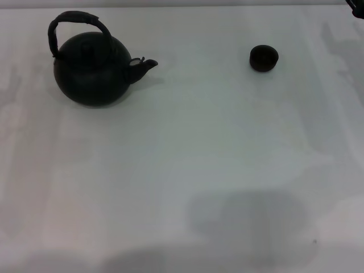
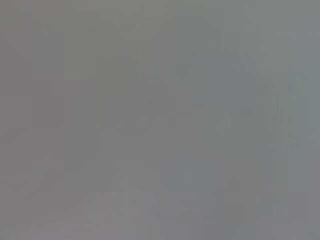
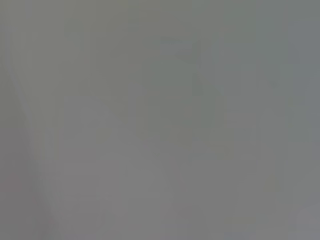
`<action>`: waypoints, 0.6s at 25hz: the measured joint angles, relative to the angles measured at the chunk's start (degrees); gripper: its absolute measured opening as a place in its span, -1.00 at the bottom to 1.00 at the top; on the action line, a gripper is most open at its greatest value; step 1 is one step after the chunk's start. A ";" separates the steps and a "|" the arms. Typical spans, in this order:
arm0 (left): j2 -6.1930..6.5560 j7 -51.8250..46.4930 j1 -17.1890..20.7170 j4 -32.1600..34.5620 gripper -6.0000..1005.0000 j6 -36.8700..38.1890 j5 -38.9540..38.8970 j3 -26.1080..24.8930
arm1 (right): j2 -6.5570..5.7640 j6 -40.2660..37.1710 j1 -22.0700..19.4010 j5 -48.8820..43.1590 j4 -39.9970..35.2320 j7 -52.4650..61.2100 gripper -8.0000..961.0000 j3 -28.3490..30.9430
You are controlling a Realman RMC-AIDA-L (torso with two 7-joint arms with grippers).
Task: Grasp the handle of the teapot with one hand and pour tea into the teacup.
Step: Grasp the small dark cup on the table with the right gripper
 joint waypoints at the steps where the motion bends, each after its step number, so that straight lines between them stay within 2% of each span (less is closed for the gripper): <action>1: 0.11 -0.37 0.01 -0.04 0.57 0.06 0.48 -0.01 | 0.02 0.02 -0.12 0.00 -0.01 0.01 0.72 0.00; 4: -0.12 -0.82 -0.02 -0.48 0.56 0.07 0.77 -0.31 | 0.14 0.13 -0.53 -0.03 0.01 0.05 0.72 0.01; 7: -1.14 0.19 -0.77 -1.28 0.56 0.09 0.41 -0.76 | 0.14 -0.03 -0.58 -0.04 0.40 0.13 0.72 0.01; 15: -2.66 1.08 -2.11 -1.68 0.56 0.14 0.13 -2.65 | 0.11 -0.16 -0.40 -0.04 1.55 0.67 0.72 0.00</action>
